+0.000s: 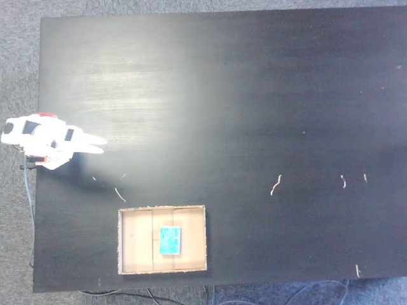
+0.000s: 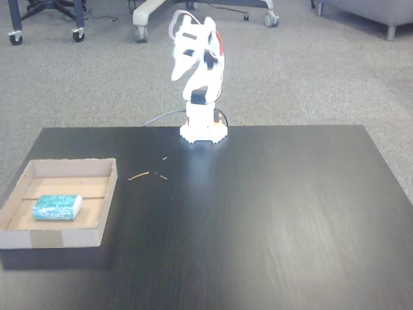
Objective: Pick the green block and drop it in the box on the right.
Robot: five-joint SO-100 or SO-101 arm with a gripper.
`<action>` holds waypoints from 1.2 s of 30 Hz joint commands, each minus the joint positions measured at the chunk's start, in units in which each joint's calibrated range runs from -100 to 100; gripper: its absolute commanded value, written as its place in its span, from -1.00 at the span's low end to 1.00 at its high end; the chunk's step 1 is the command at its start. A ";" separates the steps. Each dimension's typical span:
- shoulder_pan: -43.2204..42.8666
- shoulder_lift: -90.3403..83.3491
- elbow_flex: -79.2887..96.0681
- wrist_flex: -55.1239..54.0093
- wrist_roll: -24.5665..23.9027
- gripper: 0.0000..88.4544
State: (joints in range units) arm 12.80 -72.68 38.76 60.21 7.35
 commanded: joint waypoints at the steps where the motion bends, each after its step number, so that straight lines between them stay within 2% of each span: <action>1: -3.76 -25.29 33.77 -8.02 -2.54 -0.83; 3: -5.52 -25.29 42.92 -16.28 -5.76 -1.00; 5: -9.66 -25.29 52.53 -27.18 -9.18 -1.00; 7: -11.34 -25.37 61.24 -34.03 -9.57 -1.00; 10: -12.57 -25.37 61.24 -26.60 -8.84 -1.00; 13: -17.09 -25.46 61.24 -21.32 -4.54 -1.00; 15: -19.62 -25.37 61.24 -17.60 -3.61 -1.00; 22: -21.92 -25.29 61.24 -12.89 -6.06 -1.00; 36: -20.31 -25.29 61.24 -12.81 -7.37 -1.00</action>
State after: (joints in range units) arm -7.78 -97.74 98.58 47.08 0.22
